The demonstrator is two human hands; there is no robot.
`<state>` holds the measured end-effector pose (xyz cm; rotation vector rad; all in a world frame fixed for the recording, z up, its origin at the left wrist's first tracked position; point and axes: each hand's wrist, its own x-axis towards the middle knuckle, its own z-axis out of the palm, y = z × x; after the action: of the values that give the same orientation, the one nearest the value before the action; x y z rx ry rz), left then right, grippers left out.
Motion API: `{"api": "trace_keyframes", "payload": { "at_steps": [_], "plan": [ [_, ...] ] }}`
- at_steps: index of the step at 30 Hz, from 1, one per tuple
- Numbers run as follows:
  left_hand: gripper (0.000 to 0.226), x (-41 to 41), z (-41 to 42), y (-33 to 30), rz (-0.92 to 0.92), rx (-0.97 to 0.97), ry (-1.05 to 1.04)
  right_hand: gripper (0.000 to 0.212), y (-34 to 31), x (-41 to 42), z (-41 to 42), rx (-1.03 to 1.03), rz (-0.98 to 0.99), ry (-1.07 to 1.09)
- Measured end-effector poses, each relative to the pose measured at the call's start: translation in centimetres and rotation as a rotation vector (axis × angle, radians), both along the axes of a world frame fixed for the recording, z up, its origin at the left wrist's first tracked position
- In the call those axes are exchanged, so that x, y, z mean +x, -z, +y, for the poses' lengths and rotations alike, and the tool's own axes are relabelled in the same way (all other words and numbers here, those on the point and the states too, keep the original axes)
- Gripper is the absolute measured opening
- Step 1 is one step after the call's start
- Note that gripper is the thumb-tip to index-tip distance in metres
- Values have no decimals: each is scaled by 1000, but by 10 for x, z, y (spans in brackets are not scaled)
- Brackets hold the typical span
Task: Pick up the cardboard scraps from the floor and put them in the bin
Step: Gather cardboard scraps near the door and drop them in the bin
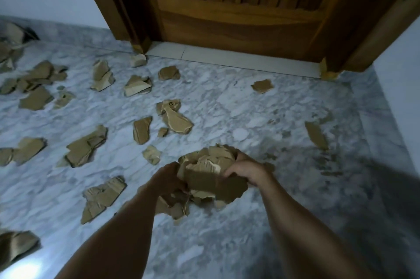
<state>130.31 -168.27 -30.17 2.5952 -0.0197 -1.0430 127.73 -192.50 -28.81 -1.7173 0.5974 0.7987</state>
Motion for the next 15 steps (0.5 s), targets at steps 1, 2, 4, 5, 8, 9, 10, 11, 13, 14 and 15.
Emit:
{"api": "trace_keyframes", "payload": {
  "at_steps": [1,2,4,5,8,9,10,11,13,14,15],
  "plan": [
    [71,0,5,8,-9,-34,5,85,5,1,15,25,7,9],
    [68,0,9,14,-3,-69,5,77,9,2,28,43,14,11],
    [64,0,18,23,34,-150,-32,67,15,0,44,50,27,-20],
    [66,1,23,27,56,-188,-59,71,18,-2,48,65,35,-39],
    [69,4,28,29,80,-252,-123,81,28,-11,55,188,49,-7],
    [65,5,27,28,83,-260,-133,79,28,-13,57,207,33,14],
    [59,7,25,28,80,-260,-144,75,27,-14,59,200,9,36],
    [54,9,23,26,70,-253,-161,70,24,-14,60,194,-15,61],
    [53,13,24,23,76,-243,-201,57,20,-11,57,205,-40,144],
    [61,14,28,23,99,-254,-223,51,18,-9,53,248,-38,217],
    [72,16,35,23,121,-261,-245,46,17,-6,47,299,-36,308]
  ]
}}
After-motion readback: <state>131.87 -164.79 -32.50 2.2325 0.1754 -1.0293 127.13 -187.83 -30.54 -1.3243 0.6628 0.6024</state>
